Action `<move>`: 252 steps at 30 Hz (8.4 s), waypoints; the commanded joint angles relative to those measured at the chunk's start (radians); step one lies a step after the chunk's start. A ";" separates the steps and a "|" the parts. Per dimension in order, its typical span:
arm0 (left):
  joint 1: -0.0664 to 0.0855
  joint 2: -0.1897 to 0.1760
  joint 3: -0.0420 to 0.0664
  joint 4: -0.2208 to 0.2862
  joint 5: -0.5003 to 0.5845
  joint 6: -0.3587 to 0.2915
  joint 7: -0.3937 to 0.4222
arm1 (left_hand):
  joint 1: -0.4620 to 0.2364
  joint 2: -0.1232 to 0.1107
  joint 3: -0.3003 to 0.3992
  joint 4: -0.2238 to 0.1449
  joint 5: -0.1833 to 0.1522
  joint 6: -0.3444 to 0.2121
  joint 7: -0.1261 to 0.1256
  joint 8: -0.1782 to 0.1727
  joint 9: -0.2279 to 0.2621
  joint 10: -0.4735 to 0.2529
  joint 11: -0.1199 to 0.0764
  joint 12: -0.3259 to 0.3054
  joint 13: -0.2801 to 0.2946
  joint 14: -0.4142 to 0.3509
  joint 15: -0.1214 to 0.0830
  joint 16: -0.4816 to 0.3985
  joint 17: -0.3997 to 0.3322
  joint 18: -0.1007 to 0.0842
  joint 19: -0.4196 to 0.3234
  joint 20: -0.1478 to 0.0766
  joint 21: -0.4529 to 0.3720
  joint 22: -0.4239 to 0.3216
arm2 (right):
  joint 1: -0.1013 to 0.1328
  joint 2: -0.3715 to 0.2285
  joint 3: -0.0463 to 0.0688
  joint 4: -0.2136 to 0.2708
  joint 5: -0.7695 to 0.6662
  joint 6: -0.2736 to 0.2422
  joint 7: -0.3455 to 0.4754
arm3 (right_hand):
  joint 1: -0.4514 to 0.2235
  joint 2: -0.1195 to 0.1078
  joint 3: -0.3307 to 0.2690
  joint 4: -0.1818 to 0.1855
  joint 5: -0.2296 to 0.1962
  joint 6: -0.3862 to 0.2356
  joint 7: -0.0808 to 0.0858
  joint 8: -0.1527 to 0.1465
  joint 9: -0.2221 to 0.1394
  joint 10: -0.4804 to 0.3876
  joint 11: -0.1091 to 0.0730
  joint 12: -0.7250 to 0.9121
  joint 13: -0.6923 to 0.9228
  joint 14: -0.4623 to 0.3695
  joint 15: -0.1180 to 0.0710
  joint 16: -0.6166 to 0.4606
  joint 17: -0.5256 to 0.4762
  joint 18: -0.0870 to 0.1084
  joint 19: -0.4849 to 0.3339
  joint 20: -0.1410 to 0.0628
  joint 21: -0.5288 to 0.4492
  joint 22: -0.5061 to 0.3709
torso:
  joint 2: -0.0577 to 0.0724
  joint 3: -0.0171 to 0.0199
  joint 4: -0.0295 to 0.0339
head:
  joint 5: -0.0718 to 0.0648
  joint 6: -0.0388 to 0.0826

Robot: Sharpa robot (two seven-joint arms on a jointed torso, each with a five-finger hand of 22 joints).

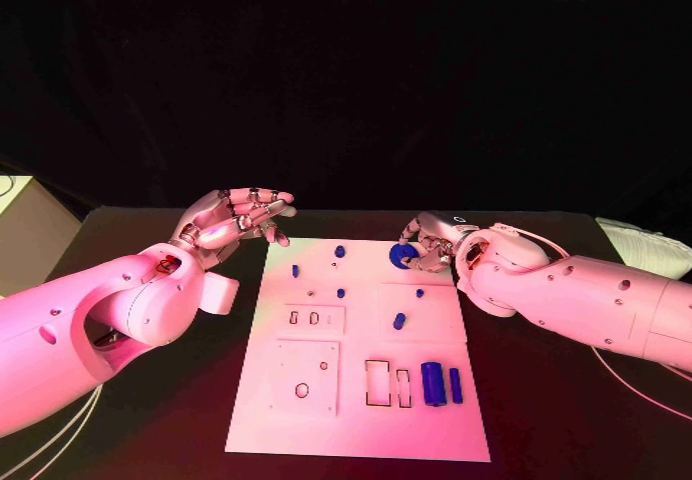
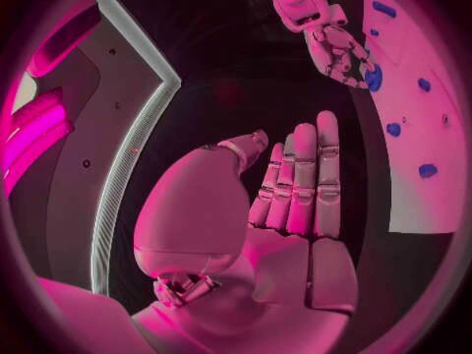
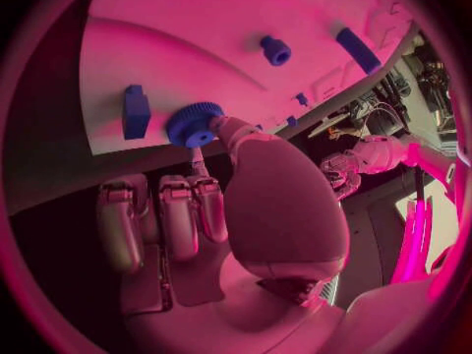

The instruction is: Assemble the parts on the task board

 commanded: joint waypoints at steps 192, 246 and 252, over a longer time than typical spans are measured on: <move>0.000 0.017 0.001 -0.007 -0.017 0.031 -0.014 | -0.023 -0.010 0.010 0.007 0.002 -0.010 0.011 0.009 0.003 -0.016 -0.001 0.014 0.005 -0.005 0.006 -0.002 -0.004 0.011 -0.024 0.002 0.018 0.012 | -0.042 0.127 -0.022 0.065 -0.088 -0.016 -0.015 | -0.291 0.113 -0.140 0.093 -0.078 0.016 -0.010 -0.011 -0.054 0.074 -0.001 -0.022 0.231 0.103 0.002 0.004 0.263 -0.006 0.105 0.003 0.004 0.263 | 0.009 -0.0055 0.0028 | 0.019 -0.009; -0.027 0.060 0.000 -0.064 -0.015 0.055 -0.002 | -0.024 -0.012 0.012 0.006 0.002 -0.011 0.010 0.010 0.004 -0.019 -0.001 0.018 0.006 -0.007 0.006 -0.003 -0.005 0.011 -0.029 0.003 0.022 0.015 | -0.059 -0.224 -0.009 0.049 0.152 -0.115 0.309 | -0.063 -0.043 -0.061 -0.061 -0.117 -0.027 0.006 -0.014 -0.079 0.015 0.012 -0.086 0.180 0.100 0.011 0.000 0.254 0.004 0.086 0.010 -0.033 0.232 | -0.012 0.0249 -0.0197 | -0.007 -0.009; -0.027 0.059 0.000 -0.063 -0.015 0.055 -0.002 | -0.024 -0.012 0.012 0.006 0.002 -0.011 0.010 0.010 0.004 -0.019 -0.001 0.018 0.006 -0.007 0.006 -0.003 -0.005 0.011 -0.029 0.003 0.022 0.015 | -0.064 -0.194 -0.009 0.024 0.136 -0.133 0.274 | -0.061 -0.038 -0.073 -0.059 -0.123 -0.033 0.007 -0.016 -0.081 0.014 0.013 -0.087 0.179 0.100 0.012 0.000 0.254 0.004 0.086 0.010 -0.033 0.232 | -0.008 0.0260 -0.0156 | -0.012 -0.009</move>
